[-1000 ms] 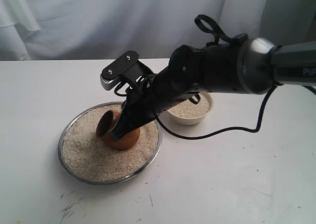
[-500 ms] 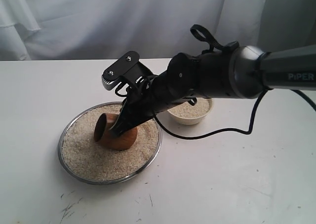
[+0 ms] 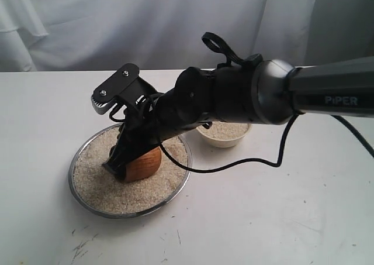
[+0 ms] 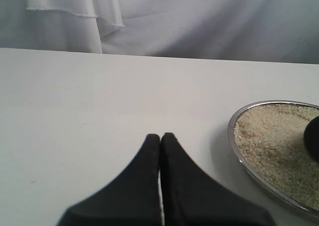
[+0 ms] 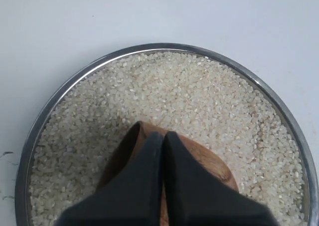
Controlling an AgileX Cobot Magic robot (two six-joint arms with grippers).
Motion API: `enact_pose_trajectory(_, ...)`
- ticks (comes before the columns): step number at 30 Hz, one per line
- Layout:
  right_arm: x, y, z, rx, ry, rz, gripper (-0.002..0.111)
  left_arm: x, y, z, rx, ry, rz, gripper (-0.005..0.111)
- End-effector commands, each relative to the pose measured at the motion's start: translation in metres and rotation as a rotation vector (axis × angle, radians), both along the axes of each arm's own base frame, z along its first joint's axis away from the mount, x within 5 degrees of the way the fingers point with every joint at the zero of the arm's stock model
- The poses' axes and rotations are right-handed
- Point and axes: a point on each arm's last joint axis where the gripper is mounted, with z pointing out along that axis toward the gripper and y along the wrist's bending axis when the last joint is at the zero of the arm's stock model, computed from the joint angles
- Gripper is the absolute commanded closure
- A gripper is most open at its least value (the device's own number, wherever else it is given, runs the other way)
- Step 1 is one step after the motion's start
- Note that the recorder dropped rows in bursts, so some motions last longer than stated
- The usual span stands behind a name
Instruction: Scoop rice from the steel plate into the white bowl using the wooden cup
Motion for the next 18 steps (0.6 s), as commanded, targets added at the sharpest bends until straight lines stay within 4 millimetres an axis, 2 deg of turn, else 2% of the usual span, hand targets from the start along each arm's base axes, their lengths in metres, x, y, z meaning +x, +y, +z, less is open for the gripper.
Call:
enact_pose_trajectory(1,-0.002,0.001,-0.007,-0.022,0.03,0.008,0.108,0.0,0.0,-0.001,0.0,-0.006,-0.003,0.107)
enact_pose_trajectory(9,0.001,0.001,-0.005,-0.009,0.005,0.0,0.108,0.0,0.0,-0.001,0.0,-0.006,-0.003,0.107)
enact_pose_trajectory(15,0.009,-0.014,0.029,-0.056,-0.143,0.077,0.108,0.0,0.0,-0.001,0.0,-0.006,-0.003,0.107)
enact_pose_trajectory(16,0.016,-0.023,0.041,-0.074,-0.173,0.08,0.108,0.0,0.0,-0.001,0.0,-0.006,-0.003,0.107)
enact_pose_trajectory(17,0.02,-0.028,0.043,-0.08,-0.176,0.076,0.108,0.0,0.0,-0.001,0.0,-0.006,-0.003,0.107)
enact_pose_trajectory(18,0.031,-0.042,0.048,-0.104,-0.188,0.071,0.108,0.0,0.0,-0.001,0.0,-0.006,-0.003,0.107)
